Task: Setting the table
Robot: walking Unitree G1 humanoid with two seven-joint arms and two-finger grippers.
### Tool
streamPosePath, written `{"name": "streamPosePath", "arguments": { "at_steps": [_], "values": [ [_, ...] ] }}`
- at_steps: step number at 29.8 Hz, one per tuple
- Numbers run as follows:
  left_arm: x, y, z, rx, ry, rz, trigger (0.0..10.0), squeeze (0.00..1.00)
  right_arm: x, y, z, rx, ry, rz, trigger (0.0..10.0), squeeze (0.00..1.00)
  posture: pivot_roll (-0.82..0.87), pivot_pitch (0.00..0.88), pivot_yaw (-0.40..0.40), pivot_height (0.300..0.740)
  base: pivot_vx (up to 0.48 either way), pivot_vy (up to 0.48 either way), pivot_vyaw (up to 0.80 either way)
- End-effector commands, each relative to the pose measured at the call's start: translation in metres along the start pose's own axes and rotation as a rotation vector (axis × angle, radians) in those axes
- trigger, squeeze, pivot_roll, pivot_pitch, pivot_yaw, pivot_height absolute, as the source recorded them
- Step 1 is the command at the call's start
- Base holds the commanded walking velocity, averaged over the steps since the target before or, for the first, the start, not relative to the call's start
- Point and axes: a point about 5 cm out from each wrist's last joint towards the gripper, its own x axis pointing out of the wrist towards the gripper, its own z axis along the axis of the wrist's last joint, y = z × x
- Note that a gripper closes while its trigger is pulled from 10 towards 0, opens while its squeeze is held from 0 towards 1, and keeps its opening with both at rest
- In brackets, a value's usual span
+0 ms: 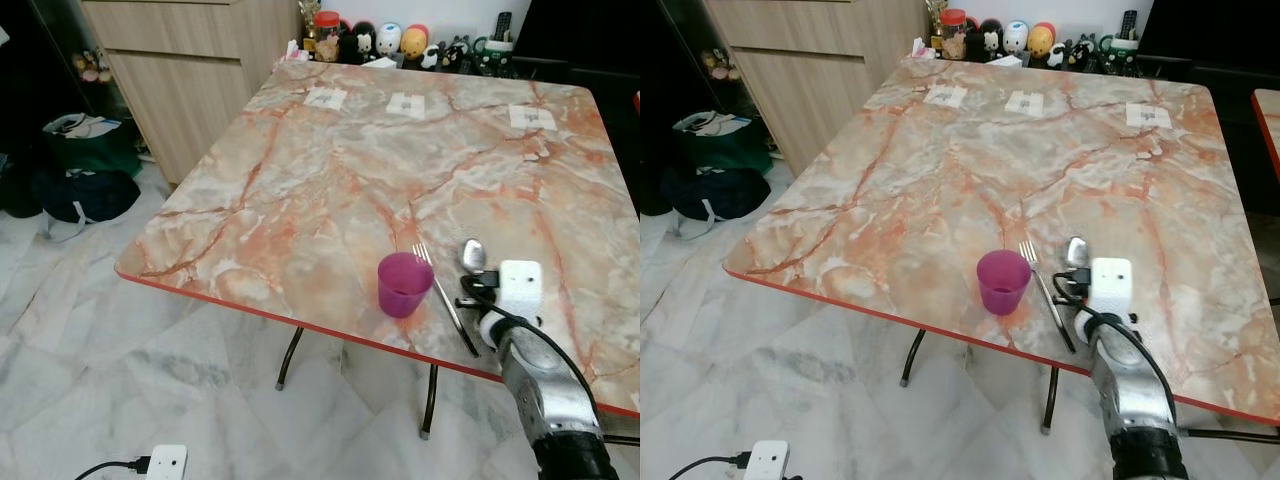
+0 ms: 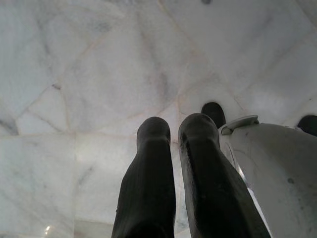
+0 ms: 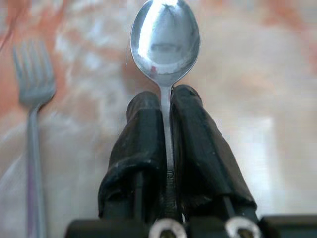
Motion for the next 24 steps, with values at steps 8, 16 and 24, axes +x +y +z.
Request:
{"name": "streamPosePath", "arguments": {
  "at_steps": [8, 16, 24],
  "values": [
    [-0.001, -0.002, -0.007, 0.029, 0.029, 0.004, 10.0, 0.0, -0.015, 0.006, 0.024, 0.059, -0.21, -0.055, 10.0, 0.0, -0.08, 0.106, 0.029, 0.74, 0.0, 0.0, 0.0],
    [-0.001, -0.007, -0.008, 0.033, 0.031, -0.001, 10.0, 0.0, -0.018, 0.008, 0.03, 0.045, -0.244, -0.072, 10.0, 0.0, -0.09, 0.103, 0.026, 0.74, 0.0, -0.437, 0.0],
    [-0.003, -0.015, -0.017, 0.031, 0.052, -0.006, 10.0, 0.0, -0.017, 0.008, 0.038, 0.053, -0.288, -0.066, 10.0, 0.0, -0.09, 0.09, 0.022, 0.74, 0.0, -0.469, -0.63]
  ]
}}
